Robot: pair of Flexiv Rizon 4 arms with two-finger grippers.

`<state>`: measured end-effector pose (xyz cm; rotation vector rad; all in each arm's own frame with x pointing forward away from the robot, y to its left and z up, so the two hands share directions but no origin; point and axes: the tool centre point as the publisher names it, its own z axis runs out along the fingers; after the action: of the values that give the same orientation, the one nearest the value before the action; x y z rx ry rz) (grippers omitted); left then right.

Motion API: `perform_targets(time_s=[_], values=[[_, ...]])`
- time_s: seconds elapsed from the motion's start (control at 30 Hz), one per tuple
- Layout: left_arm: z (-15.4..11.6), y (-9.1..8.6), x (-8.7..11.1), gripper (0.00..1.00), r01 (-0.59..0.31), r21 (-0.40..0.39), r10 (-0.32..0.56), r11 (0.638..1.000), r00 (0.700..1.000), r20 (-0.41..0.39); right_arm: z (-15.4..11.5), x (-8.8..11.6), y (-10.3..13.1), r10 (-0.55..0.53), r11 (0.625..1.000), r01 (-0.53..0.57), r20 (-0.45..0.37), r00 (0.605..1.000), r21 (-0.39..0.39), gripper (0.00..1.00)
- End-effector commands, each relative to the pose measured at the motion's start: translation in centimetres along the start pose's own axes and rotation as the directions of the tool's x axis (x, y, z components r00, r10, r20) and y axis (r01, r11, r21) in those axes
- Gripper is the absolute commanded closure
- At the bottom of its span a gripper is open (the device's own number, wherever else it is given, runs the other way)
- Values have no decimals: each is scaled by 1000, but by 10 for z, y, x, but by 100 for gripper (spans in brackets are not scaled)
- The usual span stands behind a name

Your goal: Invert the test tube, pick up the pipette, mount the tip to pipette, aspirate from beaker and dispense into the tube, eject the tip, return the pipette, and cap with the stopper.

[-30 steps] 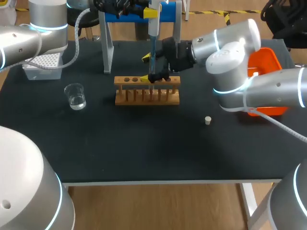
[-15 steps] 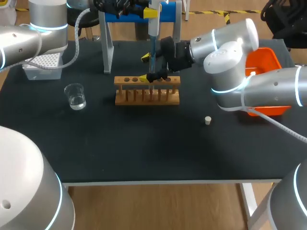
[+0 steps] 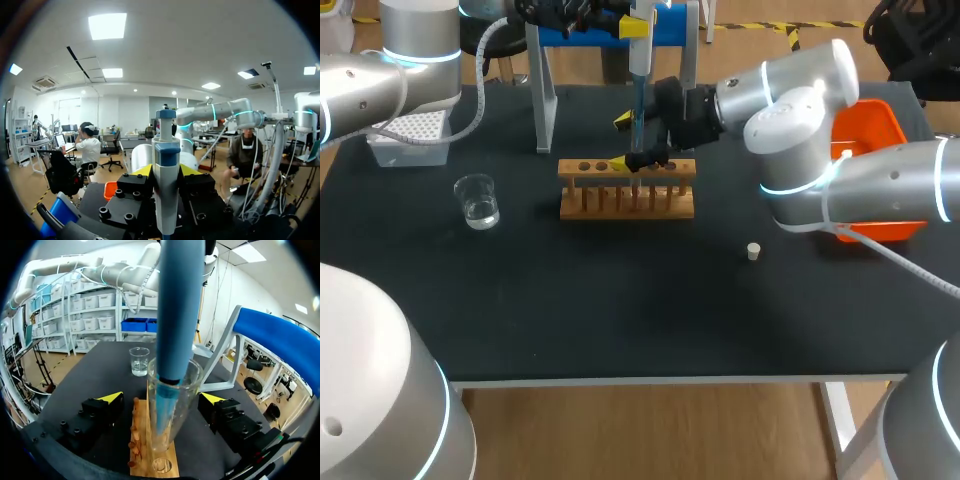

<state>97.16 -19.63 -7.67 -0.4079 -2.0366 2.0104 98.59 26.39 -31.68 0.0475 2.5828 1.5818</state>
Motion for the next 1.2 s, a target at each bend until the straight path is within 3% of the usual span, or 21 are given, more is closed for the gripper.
perform_targets(time_s=[0.03,1.2], values=[[-2,-1,-1,100,-1,-4,1,1000,1000,-4,0,-1,0,0,1000,0,-2,1000,2,0],[6,-27,5,100,-34,-59,35,998,999,22,0,-1,0,0,1000,0,-2,1000,2,0]])
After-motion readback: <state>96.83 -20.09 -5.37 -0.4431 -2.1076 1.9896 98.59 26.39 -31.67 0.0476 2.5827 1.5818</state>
